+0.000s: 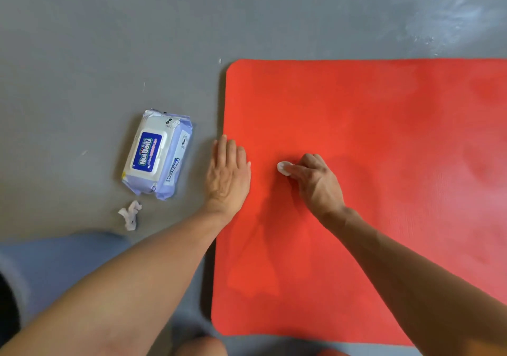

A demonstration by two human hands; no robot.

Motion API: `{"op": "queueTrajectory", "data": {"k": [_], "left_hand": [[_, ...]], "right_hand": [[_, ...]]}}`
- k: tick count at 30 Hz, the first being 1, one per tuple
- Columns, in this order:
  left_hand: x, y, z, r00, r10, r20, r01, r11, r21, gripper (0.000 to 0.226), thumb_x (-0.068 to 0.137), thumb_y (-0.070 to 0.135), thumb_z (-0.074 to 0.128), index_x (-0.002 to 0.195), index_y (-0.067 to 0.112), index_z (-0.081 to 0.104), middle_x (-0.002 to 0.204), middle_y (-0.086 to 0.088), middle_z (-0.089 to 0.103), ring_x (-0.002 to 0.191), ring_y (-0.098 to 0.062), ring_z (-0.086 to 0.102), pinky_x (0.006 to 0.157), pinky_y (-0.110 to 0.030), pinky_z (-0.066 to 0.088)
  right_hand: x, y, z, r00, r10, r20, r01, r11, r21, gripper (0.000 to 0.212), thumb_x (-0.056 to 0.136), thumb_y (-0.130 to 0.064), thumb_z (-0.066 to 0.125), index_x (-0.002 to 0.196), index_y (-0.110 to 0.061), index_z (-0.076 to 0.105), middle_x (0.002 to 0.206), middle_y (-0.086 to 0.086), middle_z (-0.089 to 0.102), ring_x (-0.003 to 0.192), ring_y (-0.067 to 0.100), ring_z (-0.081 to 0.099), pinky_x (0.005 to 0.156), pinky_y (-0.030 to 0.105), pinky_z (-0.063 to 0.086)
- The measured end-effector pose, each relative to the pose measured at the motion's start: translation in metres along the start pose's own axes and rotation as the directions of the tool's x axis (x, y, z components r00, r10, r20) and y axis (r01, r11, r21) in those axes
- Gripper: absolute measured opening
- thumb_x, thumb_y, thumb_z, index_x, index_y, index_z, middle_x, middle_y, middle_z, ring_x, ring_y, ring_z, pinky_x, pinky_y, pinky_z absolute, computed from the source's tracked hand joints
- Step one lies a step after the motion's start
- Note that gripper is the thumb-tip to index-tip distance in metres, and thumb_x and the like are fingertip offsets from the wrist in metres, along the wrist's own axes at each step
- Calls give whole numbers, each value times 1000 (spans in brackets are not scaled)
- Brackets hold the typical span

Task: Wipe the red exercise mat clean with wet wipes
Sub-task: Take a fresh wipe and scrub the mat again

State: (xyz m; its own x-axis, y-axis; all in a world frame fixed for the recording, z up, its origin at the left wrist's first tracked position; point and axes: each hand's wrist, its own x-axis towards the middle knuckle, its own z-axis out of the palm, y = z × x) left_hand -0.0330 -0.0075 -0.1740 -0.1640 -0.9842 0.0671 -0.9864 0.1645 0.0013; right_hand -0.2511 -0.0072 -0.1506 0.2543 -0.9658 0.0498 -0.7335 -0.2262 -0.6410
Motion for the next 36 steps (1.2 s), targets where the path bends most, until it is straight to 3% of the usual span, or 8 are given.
{"op": "queueTrajectory", "data": {"k": [3, 6, 10, 14, 21, 27, 30, 36], "left_hand": [[-33, 17, -11, 983, 173, 57, -168, 982, -85, 41, 87, 18, 80, 124, 6, 66, 136, -23, 61, 138, -42, 52, 115, -63, 41], [-90, 33, -32, 929, 262, 261, -234, 963, -132, 63, 87, 44, 77, 139, 12, 61, 151, -22, 50, 148, -43, 38, 114, -73, 33], [-155, 48, -60, 798, 293, 526, -264, 955, -131, 104, 78, 70, 74, 161, 22, 33, 170, -21, 16, 156, -51, 5, 117, -78, 17], [-188, 58, -79, 674, 307, 672, -266, 950, -166, 119, 77, 67, 78, 166, 31, 7, 173, -12, -11, 154, -52, -21, 116, -81, 3], [-198, 66, -79, 624, 227, 747, -216, 970, -115, 123, 84, 56, 78, 164, 37, -14, 168, -7, -34, 150, -52, -31, 112, -86, 4], [-228, 77, -71, 641, 156, 751, -119, 987, -103, 102, 102, 38, 63, 160, 44, -21, 161, -6, -46, 146, -51, -39, 111, -86, 7], [-225, 80, -72, 601, 141, 786, -95, 990, -105, 102, 102, 44, 62, 160, 44, -21, 160, -5, -47, 145, -50, -41, 112, -86, 5], [-220, 86, -76, 568, 108, 816, -99, 993, -62, 105, 99, 52, 62, 159, 43, -23, 159, -4, -49, 145, -48, -42, 113, -85, 4]], "right_hand": [[-33, -3, -2, 1000, 8, 25, -8, 1000, -5, 26, 98, -27, 55, 107, -25, 79, 77, -1, 49, 74, 23, 50, 58, 41, 50], [-70, -9, -2, 998, 14, 56, -12, 999, -45, 33, 101, -26, 49, 119, -25, 77, 82, -2, 53, 76, 25, 51, 62, 40, 51], [-126, -22, -3, 996, 40, 73, -33, 995, -98, 39, 104, -25, 42, 126, -22, 73, 86, -2, 58, 76, 25, 52, 66, 37, 51], [-176, -39, 4, 984, 158, 86, -146, 980, -132, 31, 98, -9, 64, 124, -23, 74, 80, -3, 53, 75, 27, 54, 58, 36, 51], [-226, -82, 18, 941, 331, 73, -328, 943, -57, 16, 103, -28, 62, 104, -24, 77, 72, -9, 38, 65, 21, 42, 60, 30, 35], [-269, -106, 31, 963, 242, 122, -232, 968, -92, 45, 79, -2, 73, 120, -19, 67, 83, -6, 45, 76, 14, 33, 53, 27, 34], [-271, -84, 23, 976, 194, 94, -181, 975, -125, 29, 92, -18, 56, 117, -19, 70, 80, -7, 39, 77, 14, 31, 52, 27, 30], [-279, -35, -15, 788, 598, -146, -594, 801, 72, 29, 108, -36, 50, 116, -19, 72, 85, -6, 48, 85, 13, 36, 72, 28, 37]]}}
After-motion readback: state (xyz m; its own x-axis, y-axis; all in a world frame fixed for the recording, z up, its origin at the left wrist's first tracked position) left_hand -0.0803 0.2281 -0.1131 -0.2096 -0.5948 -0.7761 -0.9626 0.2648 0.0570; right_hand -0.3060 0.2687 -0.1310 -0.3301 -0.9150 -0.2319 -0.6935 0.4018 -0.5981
